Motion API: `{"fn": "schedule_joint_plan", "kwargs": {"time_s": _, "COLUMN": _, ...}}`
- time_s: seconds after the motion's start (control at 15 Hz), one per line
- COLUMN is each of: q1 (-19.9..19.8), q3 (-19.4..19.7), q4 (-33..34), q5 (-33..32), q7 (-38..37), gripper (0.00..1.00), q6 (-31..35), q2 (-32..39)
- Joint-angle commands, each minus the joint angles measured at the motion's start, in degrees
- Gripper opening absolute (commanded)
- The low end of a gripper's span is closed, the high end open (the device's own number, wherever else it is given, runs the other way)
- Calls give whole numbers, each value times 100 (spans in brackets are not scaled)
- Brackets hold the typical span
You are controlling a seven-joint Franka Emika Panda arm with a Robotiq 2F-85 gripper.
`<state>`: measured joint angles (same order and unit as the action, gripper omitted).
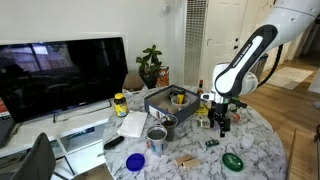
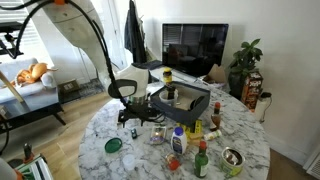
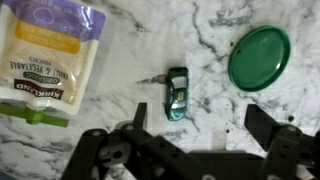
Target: Flip the toy car over
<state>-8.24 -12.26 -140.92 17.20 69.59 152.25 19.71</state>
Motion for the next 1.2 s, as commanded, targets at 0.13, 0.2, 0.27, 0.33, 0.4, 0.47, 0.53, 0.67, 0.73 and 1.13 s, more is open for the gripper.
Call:
{"fn": "schedule_joint_plan", "kwargs": {"time_s": 0.13, "q1": 248, "q3": 187, "q4": -194, "q5": 256, "q7": -1558, "gripper": 100, "q6": -1391, "q2": -1208}}
{"fn": "schedule_joint_plan", "kwargs": {"time_s": 0.2, "q1": 316, "q3": 243, "q4": -175, "q5": 232, "q7": -1925, "gripper": 100, "q6": -1526, "q2": -1352}}
{"fn": "schedule_joint_plan", "kwargs": {"time_s": 0.27, "q1": 388, "q3": 293, "q4": -174, "q5": 202, "q7": -2311, "gripper": 100, "q6": -1620, "q2": -1506}}
{"fn": "schedule_joint_plan", "kwargs": {"time_s": 0.33, "q1": 454, "q3": 338, "q4": -155, "q5": 178, "q7": -2691, "gripper": 100, "q6": -1716, "q2": -1638}}
{"fn": "schedule_joint_plan", "kwargs": {"time_s": 0.4, "q1": 524, "q3": 376, "q4": -157, "q5": 152, "q7": -3079, "gripper": 100, "q6": -1755, "q2": -1767}}
{"fn": "schedule_joint_plan", "kwargs": {"time_s": 0.47, "q1": 600, "q3": 411, "q4": -160, "q5": 102, "q7": -3460, "gripper": 100, "q6": -1761, "q2": -1889}}
{"fn": "schedule_joint_plan", "kwargs": {"time_s": 0.53, "q1": 663, "q3": 442, "q4": -163, "q5": 2, "q7": -3795, "gripper": 100, "q6": -1765, "q2": -1983}}
{"fn": "schedule_joint_plan", "kwargs": {"time_s": 0.67, "q1": 785, "q3": 477, "q4": -168, "q5": -178, "q7": -4408, "gripper": 100, "q6": -1785, "q2": -2168}}
{"fn": "schedule_joint_plan", "kwargs": {"time_s": 0.73, "q1": 844, "q3": 490, "q4": -176, "q5": -269, "q7": -4706, "gripper": 100, "q6": -1832, "q2": -2254}}
{"fn": "schedule_joint_plan", "kwargs": {"time_s": 1.13, "q1": 986, "q3": 567, "q4": -29, "q5": -179, "q7": -4772, "gripper": 100, "q6": -1787, "q2": -2174}}
